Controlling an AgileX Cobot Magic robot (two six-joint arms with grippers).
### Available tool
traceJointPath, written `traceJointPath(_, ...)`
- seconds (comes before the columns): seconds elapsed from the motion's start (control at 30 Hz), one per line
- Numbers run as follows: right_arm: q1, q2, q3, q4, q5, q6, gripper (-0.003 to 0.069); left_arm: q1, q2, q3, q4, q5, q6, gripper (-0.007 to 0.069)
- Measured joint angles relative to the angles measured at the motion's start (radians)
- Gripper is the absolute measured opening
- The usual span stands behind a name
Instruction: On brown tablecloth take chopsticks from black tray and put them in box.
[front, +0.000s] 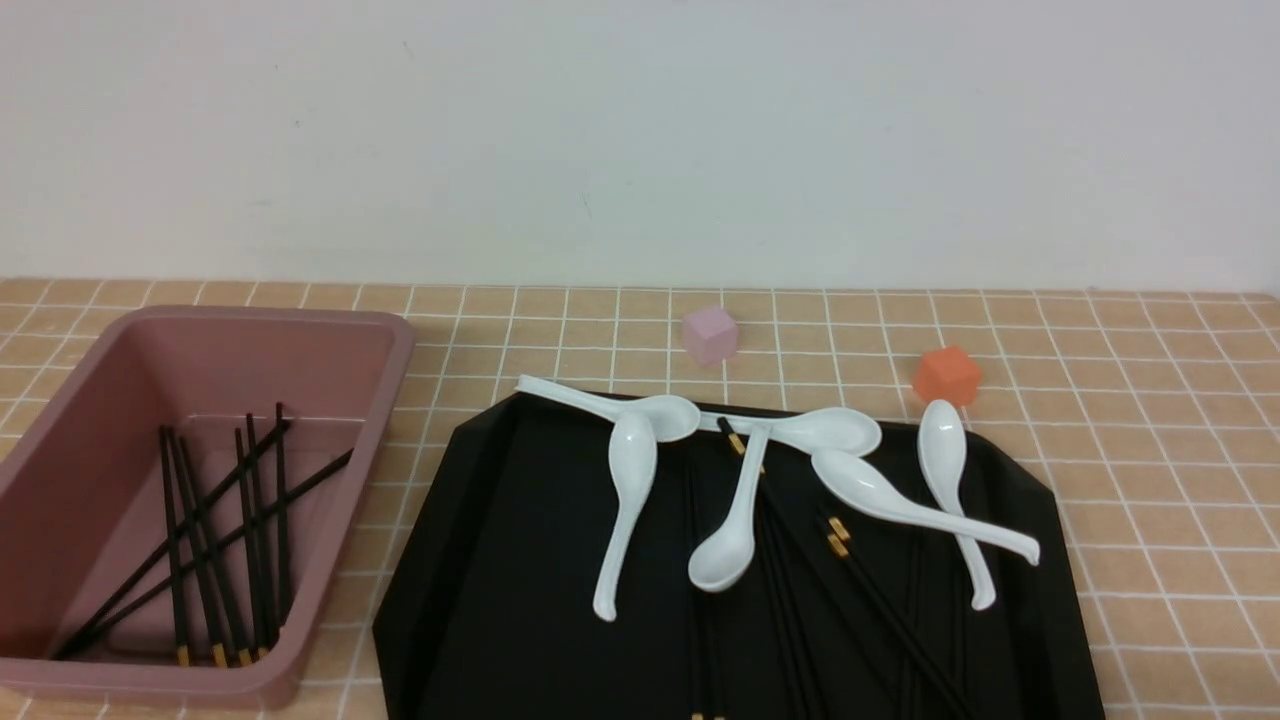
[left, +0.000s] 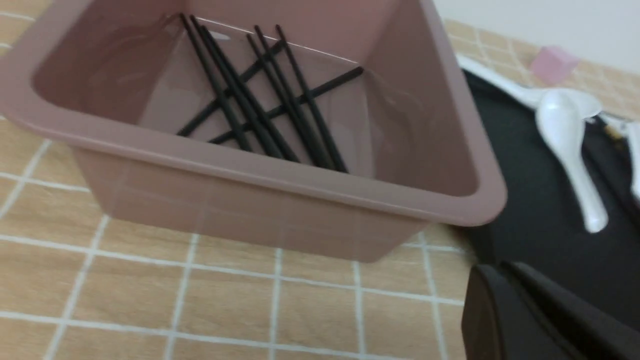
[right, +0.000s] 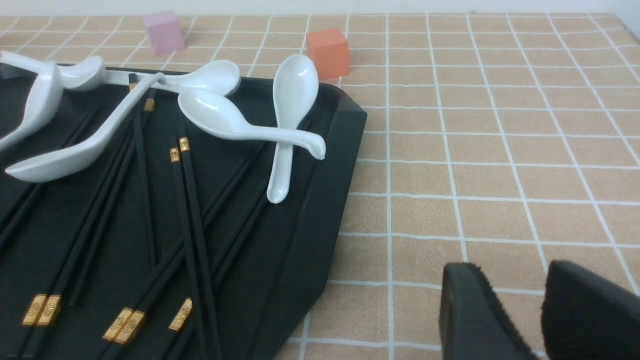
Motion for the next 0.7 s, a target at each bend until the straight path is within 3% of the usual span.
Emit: traceJointPath(0.7, 0.000, 0.000, 0.000, 0.000, 0.000, 0.000, 0.0240, 0.000, -0.001, 0.001, 0.016, 0.007, 0.000, 0.0006)
